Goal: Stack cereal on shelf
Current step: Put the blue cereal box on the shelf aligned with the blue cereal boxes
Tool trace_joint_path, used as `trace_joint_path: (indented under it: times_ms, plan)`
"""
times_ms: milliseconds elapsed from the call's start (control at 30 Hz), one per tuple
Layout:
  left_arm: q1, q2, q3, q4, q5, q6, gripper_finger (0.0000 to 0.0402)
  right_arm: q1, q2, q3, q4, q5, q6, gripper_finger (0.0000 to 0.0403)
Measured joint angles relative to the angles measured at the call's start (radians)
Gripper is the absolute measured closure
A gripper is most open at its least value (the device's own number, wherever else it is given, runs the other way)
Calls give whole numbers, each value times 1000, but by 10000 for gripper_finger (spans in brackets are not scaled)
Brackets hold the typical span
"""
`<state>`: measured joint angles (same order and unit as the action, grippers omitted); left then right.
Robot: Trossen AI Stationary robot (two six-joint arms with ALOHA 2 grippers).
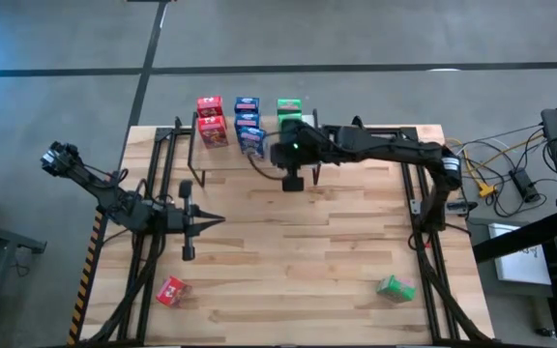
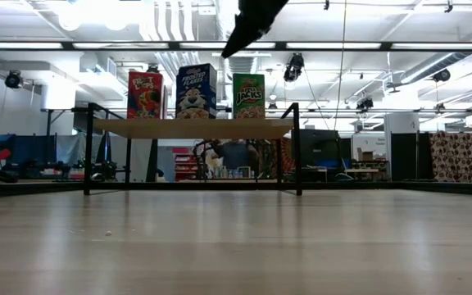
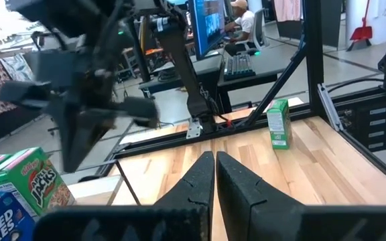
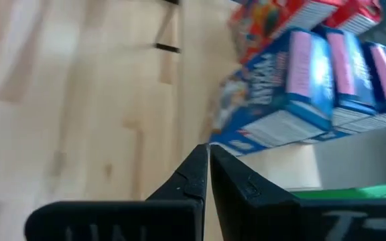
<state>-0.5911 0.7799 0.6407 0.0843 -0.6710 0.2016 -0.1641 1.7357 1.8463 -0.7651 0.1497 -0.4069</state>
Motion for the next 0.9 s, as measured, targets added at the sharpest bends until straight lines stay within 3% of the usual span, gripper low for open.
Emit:
trace_joint_path:
  times_ms: [200, 633, 900]
  plan:
    - [0, 34, 0, 59, 0, 28, 401, 93, -116, -186, 111, 0, 36, 394]
    - [34, 160, 0, 285, 2, 52, 401, 252, -413, -760, 575, 8, 124, 394]
    - [131, 255, 101, 231, 4, 53, 399, 304, -550, -979, 800, 8, 135, 394]
